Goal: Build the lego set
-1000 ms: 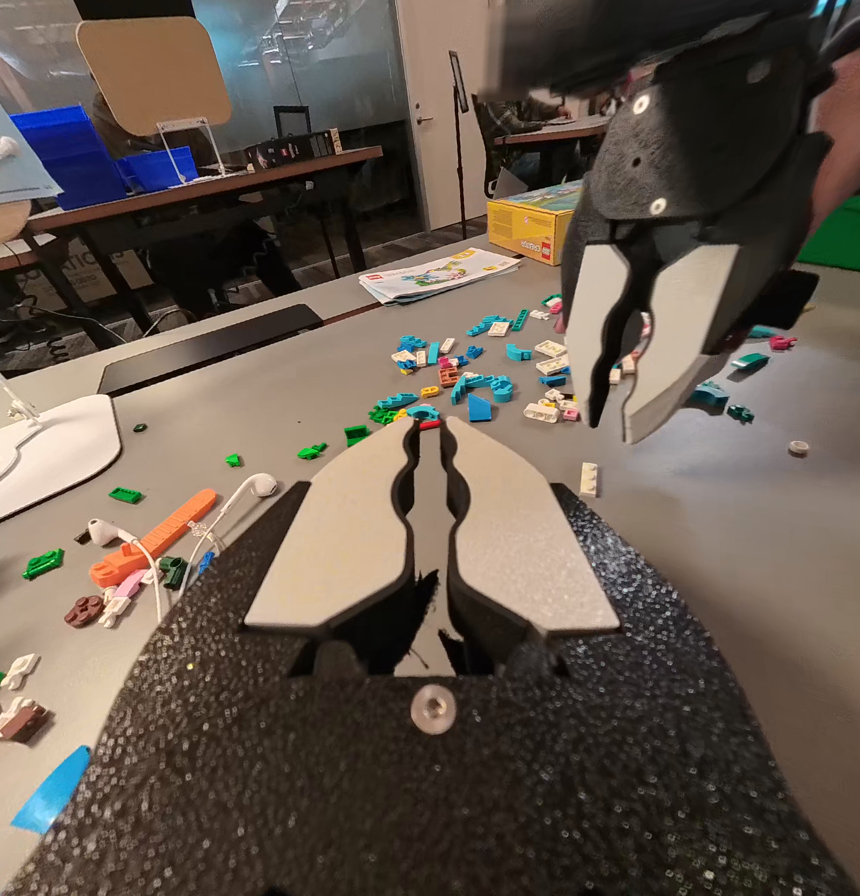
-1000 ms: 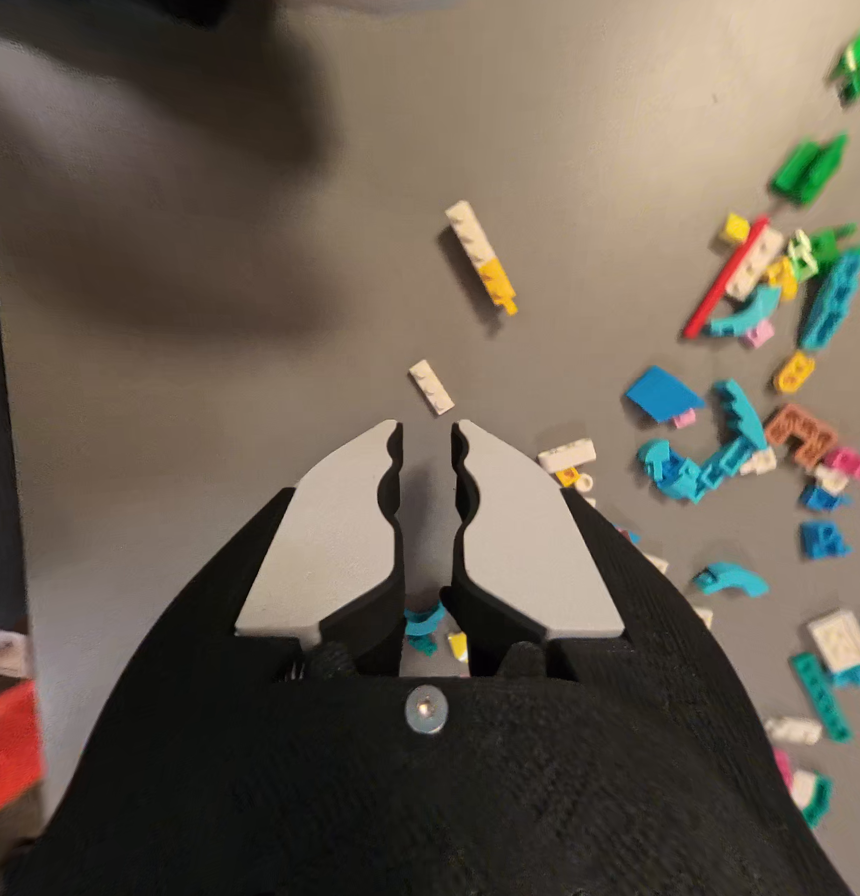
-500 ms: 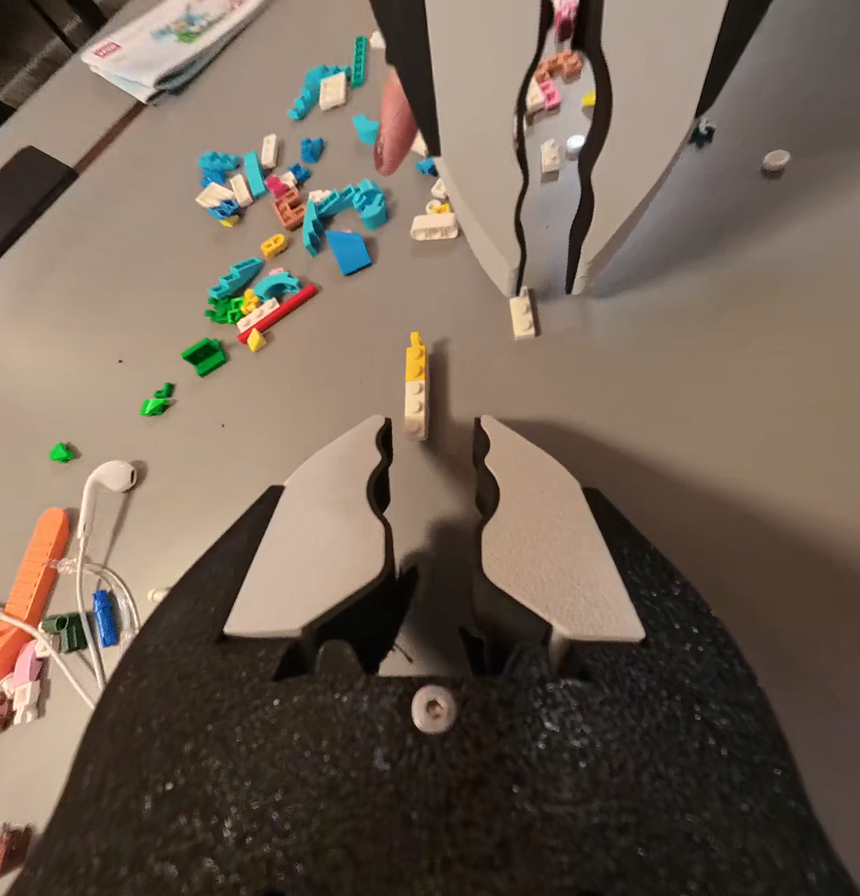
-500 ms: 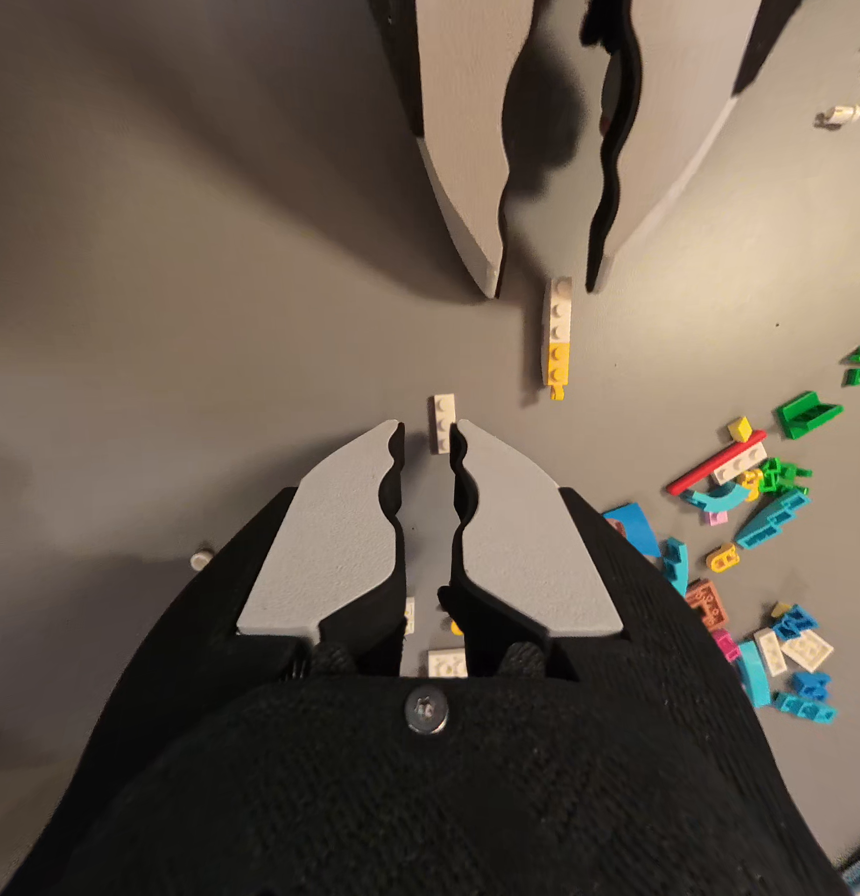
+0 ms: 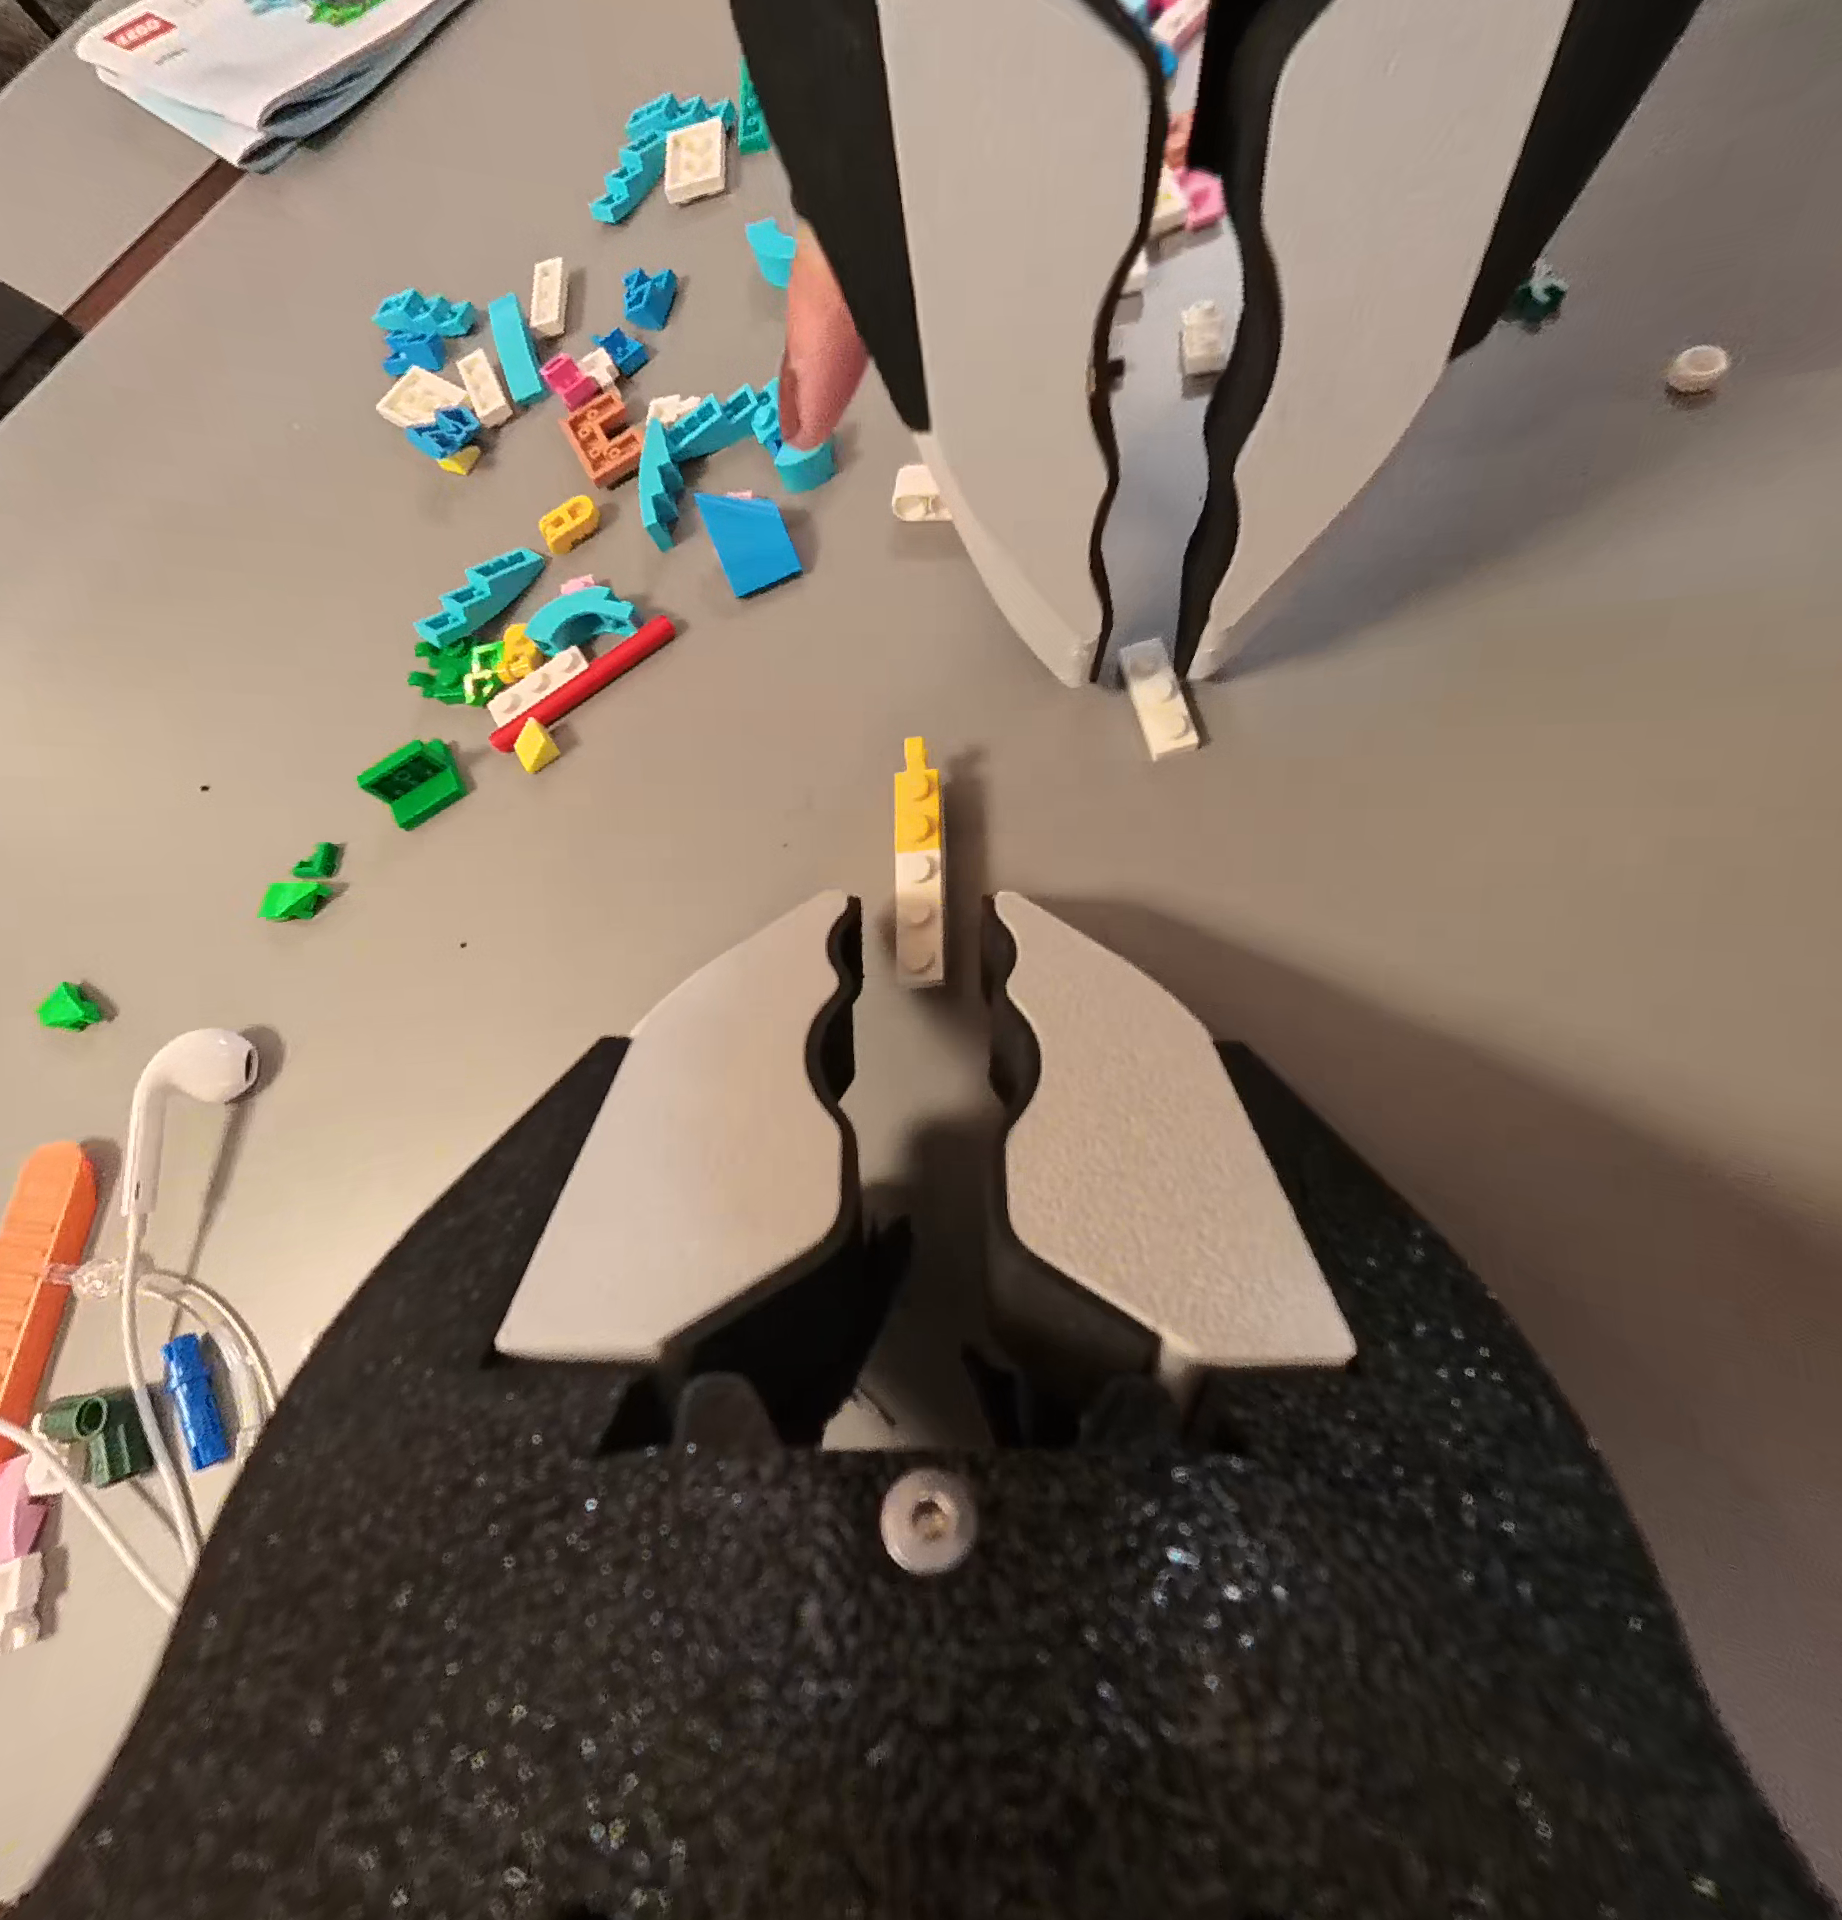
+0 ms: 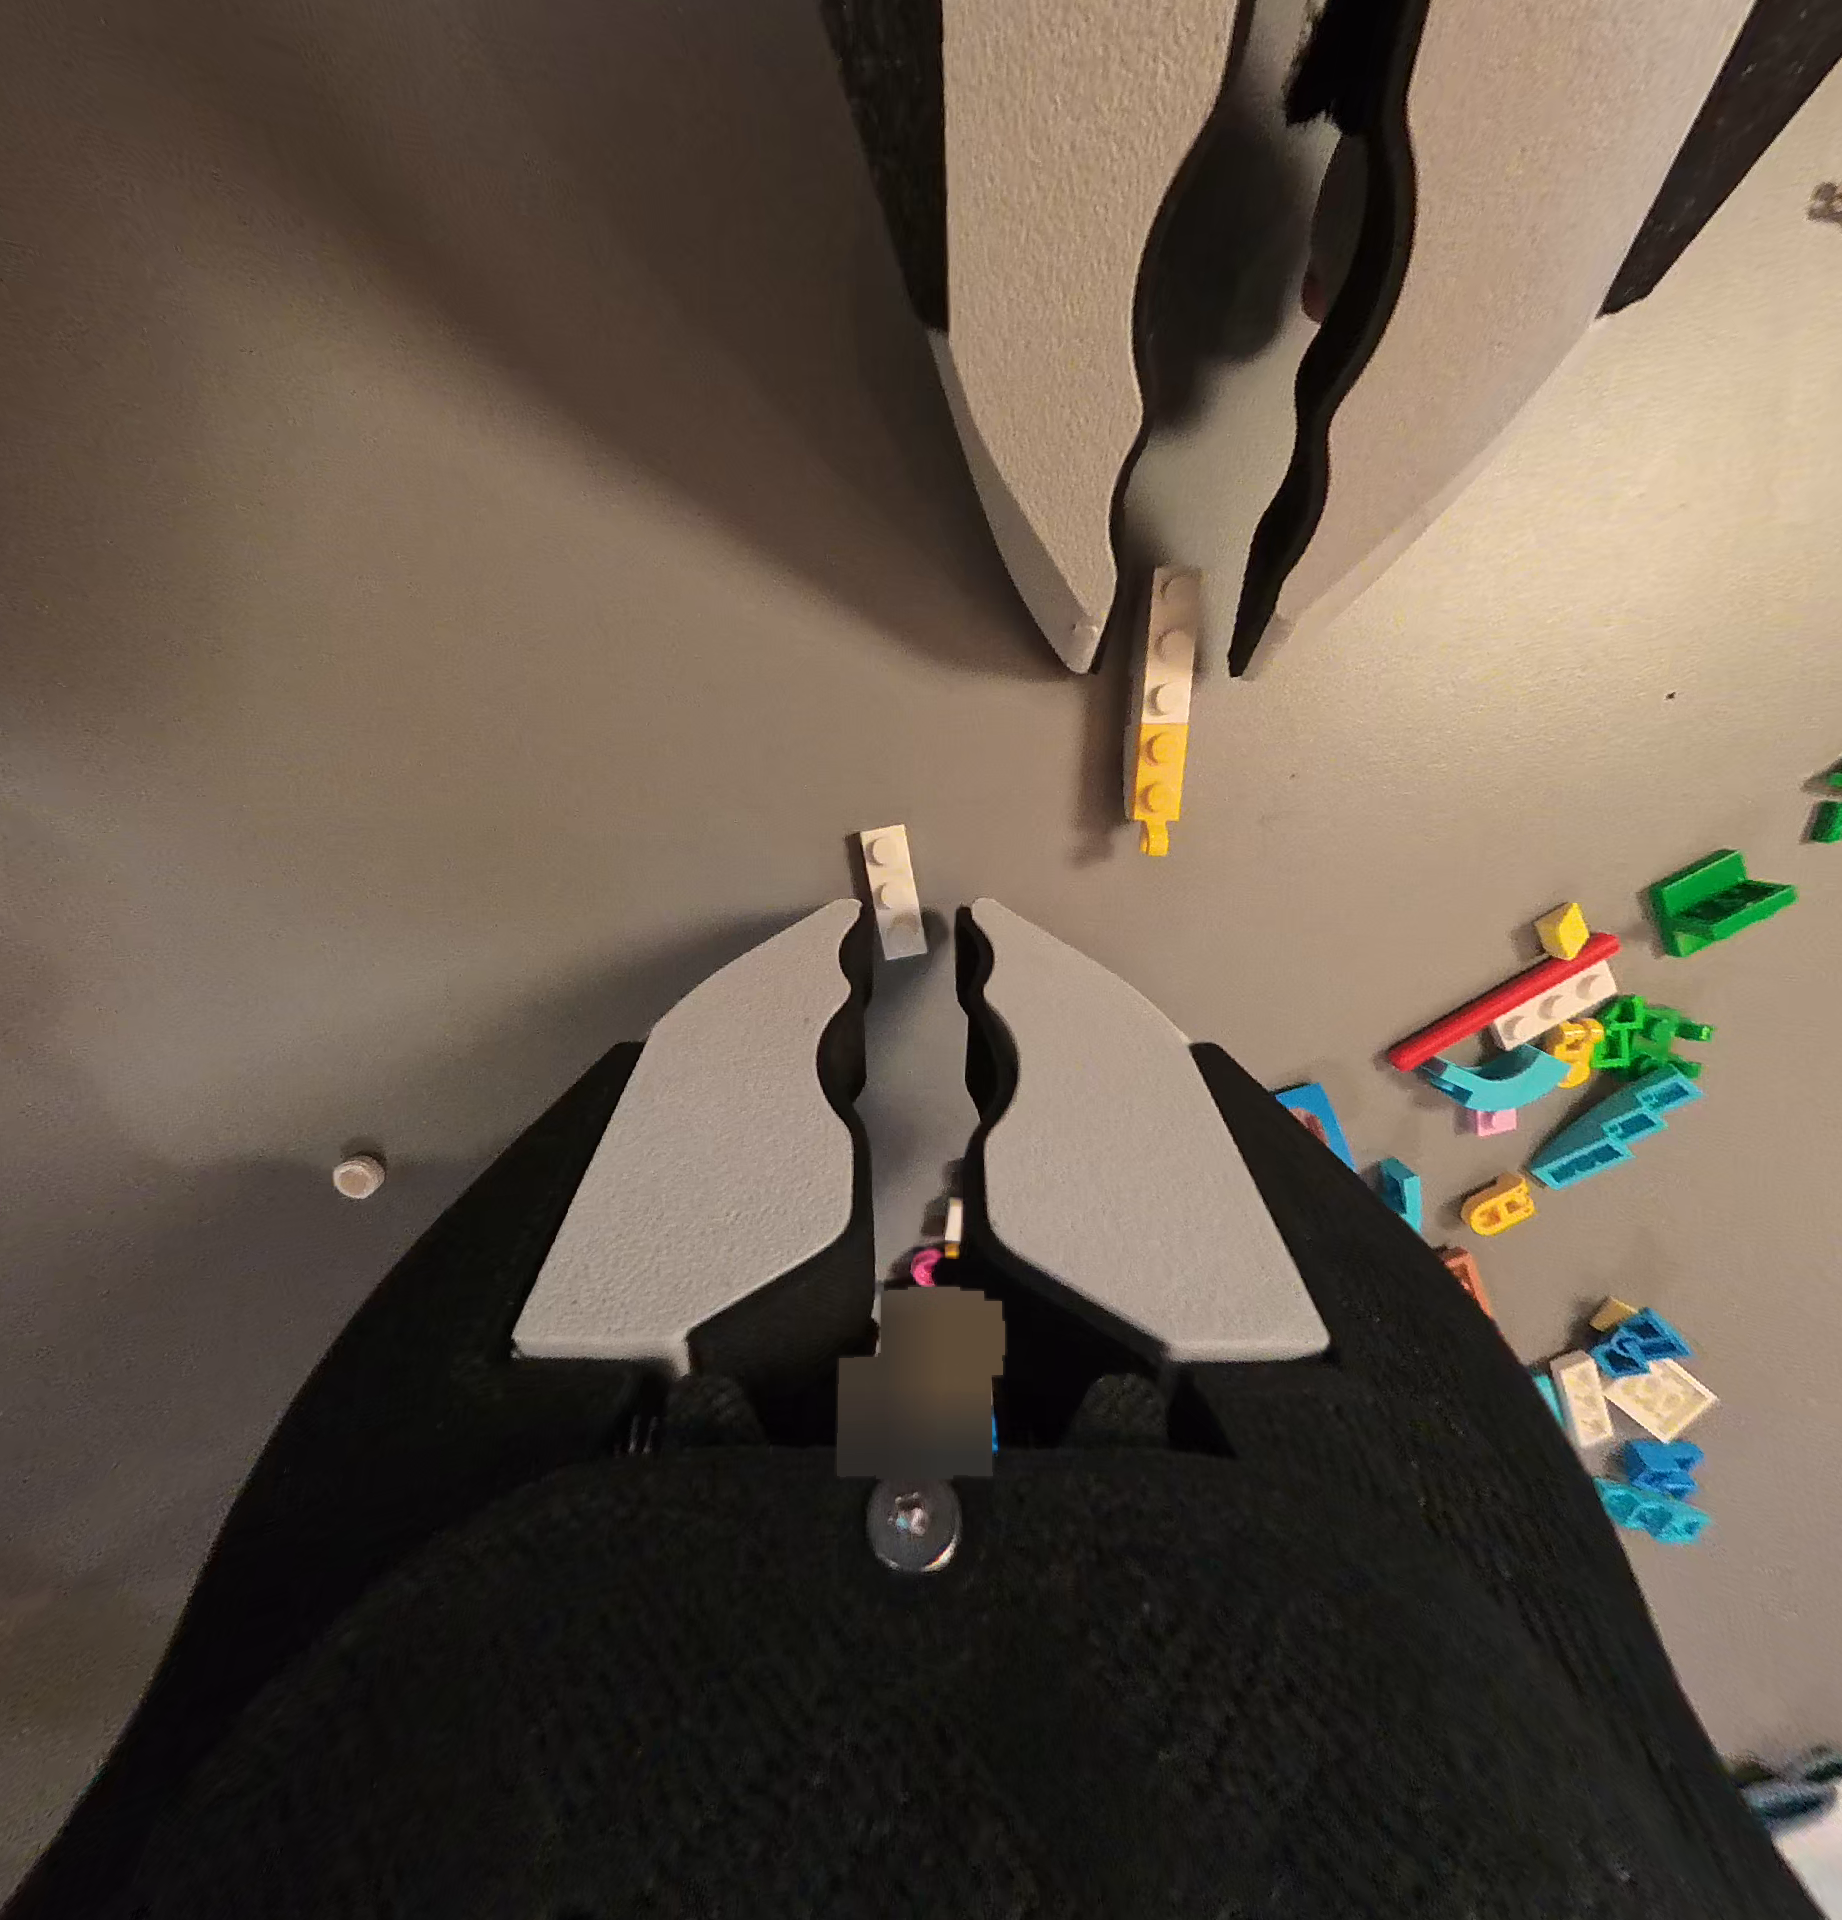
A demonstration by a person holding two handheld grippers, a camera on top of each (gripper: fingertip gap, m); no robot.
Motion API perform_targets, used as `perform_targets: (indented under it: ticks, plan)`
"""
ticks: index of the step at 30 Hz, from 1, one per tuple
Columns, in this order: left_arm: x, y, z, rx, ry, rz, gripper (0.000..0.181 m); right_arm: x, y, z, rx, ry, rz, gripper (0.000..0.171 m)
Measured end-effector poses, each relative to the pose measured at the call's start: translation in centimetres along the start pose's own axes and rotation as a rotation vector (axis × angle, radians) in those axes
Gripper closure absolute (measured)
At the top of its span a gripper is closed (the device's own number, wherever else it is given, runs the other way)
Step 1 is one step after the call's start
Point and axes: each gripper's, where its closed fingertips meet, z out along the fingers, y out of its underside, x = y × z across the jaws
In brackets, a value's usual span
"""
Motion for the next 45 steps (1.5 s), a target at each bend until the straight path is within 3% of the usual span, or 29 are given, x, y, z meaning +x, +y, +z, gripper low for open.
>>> perform_targets:
  ticks: [11, 18, 22, 25, 32, 45]
  plan:
    - [-0.4, 0.4, -0.4, -0.002, -0.027, -0.031, 0.159, 0.0, 0.1, -1.3, 0.04, -0.005, 0.06, 0.157]
    - [-0.3, 0.5, -0.4, -0.009, -0.004, -0.051, 0.161, -0.4, -0.3, 0.1, 0.064, -0.048, 0.032, 0.155]
    - [-0.1, 0.4, -0.1, -0.014, 0.025, -0.051, 0.172, -0.7, -0.7, 0.5, 0.05, -0.077, 0.014, 0.155]
    - [-0.1, 0.4, 0.0, -0.015, 0.025, -0.047, 0.173, -0.7, -0.6, 0.5, 0.019, -0.099, 0.039, 0.165]
    - [0.4, 0.4, -0.2, -0.018, 0.06, -0.072, 0.173, 2.6, -2.5, -0.6, 0.085, 0.041, 0.08, 0.165]
    - [0.4, 0.4, -0.2, -0.018, 0.073, -0.095, 0.173, 3.7, -3.0, 0.2, 0.032, 0.045, 0.068, 0.165]
